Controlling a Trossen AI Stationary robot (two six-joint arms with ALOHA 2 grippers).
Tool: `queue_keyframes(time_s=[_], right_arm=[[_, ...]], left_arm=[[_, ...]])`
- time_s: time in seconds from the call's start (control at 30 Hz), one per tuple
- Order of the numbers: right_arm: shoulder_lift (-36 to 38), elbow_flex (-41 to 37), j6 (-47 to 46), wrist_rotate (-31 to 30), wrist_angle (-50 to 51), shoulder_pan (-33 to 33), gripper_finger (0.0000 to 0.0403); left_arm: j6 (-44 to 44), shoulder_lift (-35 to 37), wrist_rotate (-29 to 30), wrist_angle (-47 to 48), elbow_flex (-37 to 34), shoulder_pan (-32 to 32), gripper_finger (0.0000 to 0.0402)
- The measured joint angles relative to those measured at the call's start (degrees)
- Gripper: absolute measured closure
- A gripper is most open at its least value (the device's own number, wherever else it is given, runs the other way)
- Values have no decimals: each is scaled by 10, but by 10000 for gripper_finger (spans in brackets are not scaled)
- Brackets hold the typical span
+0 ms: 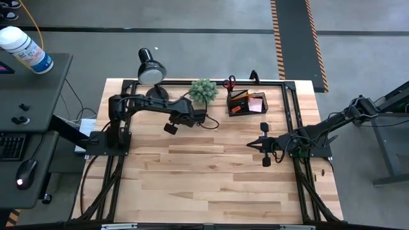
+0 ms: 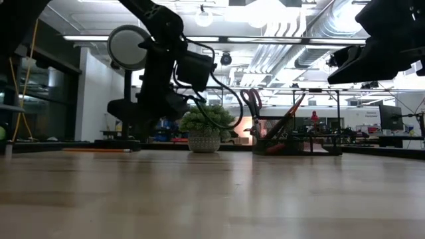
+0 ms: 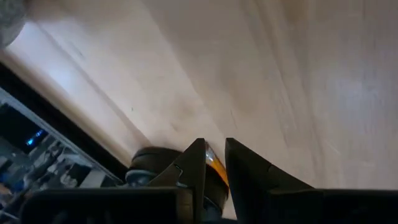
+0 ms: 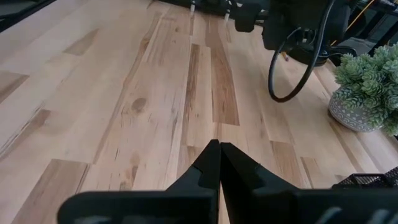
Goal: Pick and place office supplies into organizer
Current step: Put the orange pencil into the black desk organizer
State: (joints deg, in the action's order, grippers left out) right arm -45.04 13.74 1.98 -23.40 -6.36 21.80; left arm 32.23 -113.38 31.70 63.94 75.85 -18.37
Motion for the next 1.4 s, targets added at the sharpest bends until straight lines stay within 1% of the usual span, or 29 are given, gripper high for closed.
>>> queue_keyframes(time_s=[0.17,0.33,0.47,0.67,0.87,1.07,1.1,1.2,1.3,1.4], right_arm=[[0,0,0,0,1,0,402],[0,0,0,0,1,0,402],[0,0,0,0,1,0,402],[0,0,-1,0,1,0,402],[0,0,-2,0,1,0,402],[0,0,-3,7,1,0,402],[0,0,-3,7,1,0,402],[0,0,-3,7,1,0,402],[0,0,-3,7,1,0,402],[0,0,-3,9,1,0,402]], left_arm=[[45,-2,-14,6,-3,0,350],[63,-2,-18,2,-3,-5,350],[63,-5,-50,0,-3,-20,350],[50,-26,-24,6,-3,-42,348],[48,-47,-27,5,-3,-65,313],[24,-49,-24,5,-3,-83,274],[20,-49,-27,7,-3,-87,270],[20,-49,-66,12,-3,-102,265],[20,-49,-63,11,-3,-112,264],[19,-49,-47,12,-3,-121,263]])
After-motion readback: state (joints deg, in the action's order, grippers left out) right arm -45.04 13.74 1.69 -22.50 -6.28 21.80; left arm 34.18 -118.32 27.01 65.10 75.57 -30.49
